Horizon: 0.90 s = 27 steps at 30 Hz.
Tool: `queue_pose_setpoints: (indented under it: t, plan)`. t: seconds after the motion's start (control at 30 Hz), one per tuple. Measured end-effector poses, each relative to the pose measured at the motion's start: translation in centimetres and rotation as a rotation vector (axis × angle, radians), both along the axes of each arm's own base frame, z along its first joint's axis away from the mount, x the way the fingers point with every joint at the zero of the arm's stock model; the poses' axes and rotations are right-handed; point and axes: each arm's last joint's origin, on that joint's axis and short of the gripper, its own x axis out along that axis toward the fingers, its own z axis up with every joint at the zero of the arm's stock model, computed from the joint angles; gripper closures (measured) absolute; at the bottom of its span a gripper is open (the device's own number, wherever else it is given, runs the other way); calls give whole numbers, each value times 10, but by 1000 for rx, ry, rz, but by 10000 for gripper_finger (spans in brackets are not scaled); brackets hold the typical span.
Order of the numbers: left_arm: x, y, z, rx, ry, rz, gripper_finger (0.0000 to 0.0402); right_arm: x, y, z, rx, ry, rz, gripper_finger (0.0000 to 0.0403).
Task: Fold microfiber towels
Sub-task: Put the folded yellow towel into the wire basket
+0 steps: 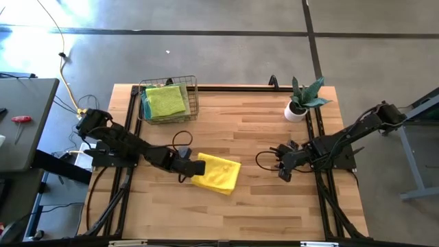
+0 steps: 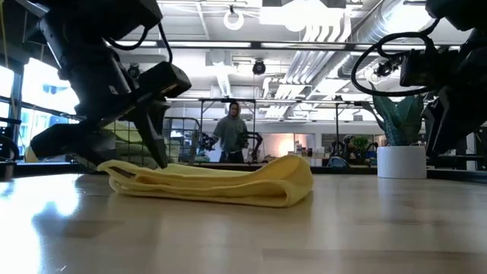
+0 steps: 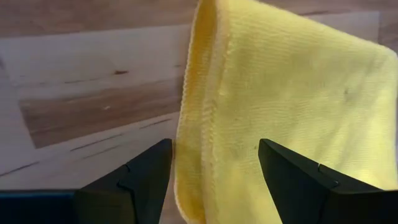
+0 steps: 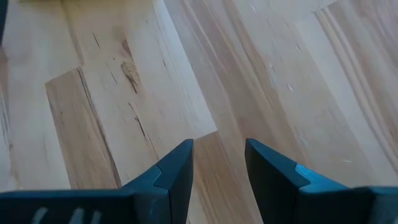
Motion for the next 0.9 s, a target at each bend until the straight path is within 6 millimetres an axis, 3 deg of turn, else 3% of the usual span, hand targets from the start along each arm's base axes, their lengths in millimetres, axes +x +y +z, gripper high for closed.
queue_pose_setpoints:
  t: [0.3,0.73,0.9]
  plan:
    - [3,-1,-3,13,-4,-16,169,1,0,1,4,-10,0,265]
    - [28,1,-20,25,-137,-25,171,1,0,1,5,-13,0,265]
    - [27,4,-21,41,-125,-43,212,1,0,1,5,-14,0,265]
